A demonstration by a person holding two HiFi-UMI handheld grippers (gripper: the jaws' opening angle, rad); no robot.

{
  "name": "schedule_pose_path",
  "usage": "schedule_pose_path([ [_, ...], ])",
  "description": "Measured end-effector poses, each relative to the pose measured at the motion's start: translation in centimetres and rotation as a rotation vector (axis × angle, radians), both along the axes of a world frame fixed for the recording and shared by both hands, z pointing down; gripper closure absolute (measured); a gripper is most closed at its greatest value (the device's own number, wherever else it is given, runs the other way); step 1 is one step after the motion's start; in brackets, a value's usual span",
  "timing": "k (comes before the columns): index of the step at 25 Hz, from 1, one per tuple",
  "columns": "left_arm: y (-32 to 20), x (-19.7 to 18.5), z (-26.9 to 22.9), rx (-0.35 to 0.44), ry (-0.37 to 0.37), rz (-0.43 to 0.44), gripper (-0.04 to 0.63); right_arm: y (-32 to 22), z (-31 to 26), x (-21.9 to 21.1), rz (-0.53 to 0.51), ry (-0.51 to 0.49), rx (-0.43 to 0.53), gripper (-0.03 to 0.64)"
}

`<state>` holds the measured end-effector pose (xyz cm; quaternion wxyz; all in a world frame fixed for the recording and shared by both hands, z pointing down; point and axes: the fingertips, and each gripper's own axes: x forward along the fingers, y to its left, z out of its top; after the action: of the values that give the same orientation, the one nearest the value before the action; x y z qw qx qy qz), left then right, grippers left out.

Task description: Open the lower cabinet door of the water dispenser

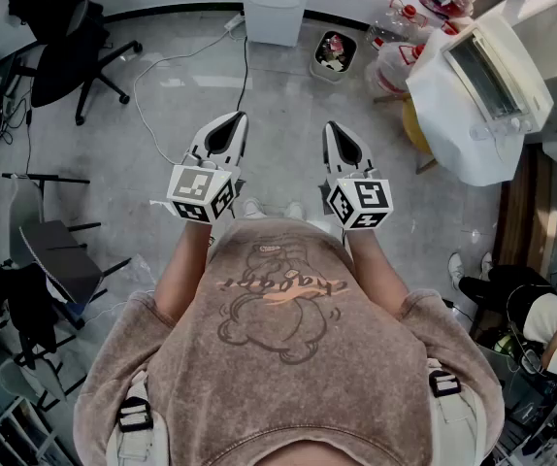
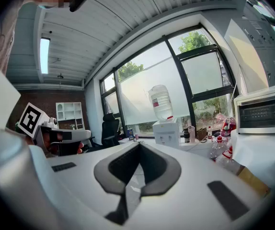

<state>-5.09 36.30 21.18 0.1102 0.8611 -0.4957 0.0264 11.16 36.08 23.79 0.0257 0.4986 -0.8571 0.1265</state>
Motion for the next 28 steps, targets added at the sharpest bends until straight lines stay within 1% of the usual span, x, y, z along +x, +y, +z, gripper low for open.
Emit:
schedule_pose_path([
  [4, 0.4, -0.4, -0.1, 0.004, 0.004, 0.012, 0.578, 0.3, -0.1, -0.8, -0.003, -0.002, 0.002, 0.613],
  [8, 0.1, -1.0, -0.4, 0.013, 0.021, 0.001, 0.578, 0.3, -0.4, -1.6, -0.022, -0.022, 0.019, 0.611],
  [12, -0.1, -1.6, -0.6, 0.020, 0.020, 0.008, 0.578, -0.2, -0.6, -2.1, -0.019, -0.010, 0.031, 0.611],
  [20, -1.2, -3.3, -0.2, 0.032, 0.021, 0.046, 0.578, -0.8, 0.2, -3.6, 0.022, 0.005, 0.042, 0.611],
  [28, -3.2, -4.4, 0.9, 0.001, 0.033, 0.074, 0.578, -2.8, 0.7, -4.6, 0.060, 0.005, 0.025, 0.611],
])
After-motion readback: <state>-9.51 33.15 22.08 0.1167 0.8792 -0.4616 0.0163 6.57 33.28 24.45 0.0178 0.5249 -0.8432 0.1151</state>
